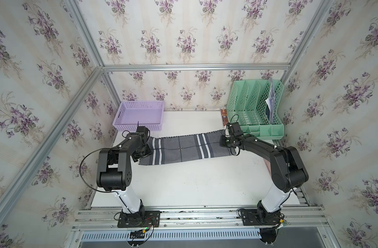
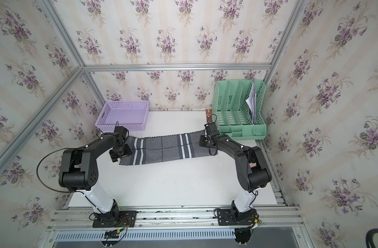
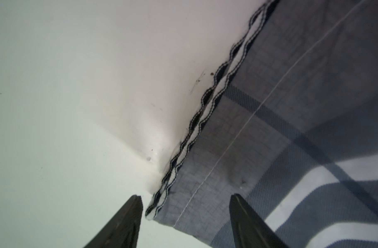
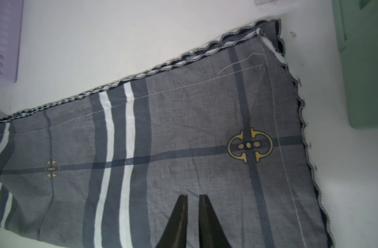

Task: Roll up the pillowcase
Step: Adjust the pillowcase at the center of the board.

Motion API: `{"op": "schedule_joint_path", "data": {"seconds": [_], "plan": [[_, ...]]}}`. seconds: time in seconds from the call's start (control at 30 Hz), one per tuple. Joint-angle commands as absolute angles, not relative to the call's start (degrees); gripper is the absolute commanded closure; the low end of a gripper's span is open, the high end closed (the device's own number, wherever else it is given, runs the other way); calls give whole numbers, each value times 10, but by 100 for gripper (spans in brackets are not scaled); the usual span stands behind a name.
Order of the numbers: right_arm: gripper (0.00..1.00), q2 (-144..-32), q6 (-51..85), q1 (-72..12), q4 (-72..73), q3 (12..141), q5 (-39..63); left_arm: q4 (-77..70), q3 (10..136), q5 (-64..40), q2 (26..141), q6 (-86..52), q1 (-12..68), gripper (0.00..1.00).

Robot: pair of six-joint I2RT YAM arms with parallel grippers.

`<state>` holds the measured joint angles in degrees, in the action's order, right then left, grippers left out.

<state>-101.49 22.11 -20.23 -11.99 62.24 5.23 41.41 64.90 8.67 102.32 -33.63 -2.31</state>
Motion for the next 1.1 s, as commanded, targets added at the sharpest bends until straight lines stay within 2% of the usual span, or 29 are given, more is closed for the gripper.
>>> {"op": "schedule_joint_path", "data": {"seconds": [0.0, 0.07, 0.17, 0.23, 0.37, 0.63, 0.77, 0.97, 1.07], "plan": [[84, -1041, 222, -203, -126, 629, 29, 416, 664, 84, 1040, -339, -24, 41], [88, -1054, 233, -203, -128, 631, 28, 416, 663, 87, 1040, -339, -24, 57], [87, -1066, 249, -203, -127, 630, 31, 408, 653, 86, 1030, -338, -27, 78], [86, -1078, 251, -204, -130, 633, 31, 407, 646, 82, 1024, -340, -29, 88], [85, -1112, 246, -215, -152, 655, 20, 412, 635, 70, 1017, -348, -31, 100], [83, -1179, 250, -243, -170, 730, 7, 434, 597, 45, 998, -372, -31, 100], [81, -1252, 246, -249, -211, 846, -5, 436, 555, 24, 956, -391, -31, 100], [66, -1314, 226, -235, -228, 993, 16, 423, 510, -8, 920, -396, -30, 100], [57, -1274, 211, -239, -212, 1004, 26, 419, 509, -4, 900, -385, -32, 92]]}}
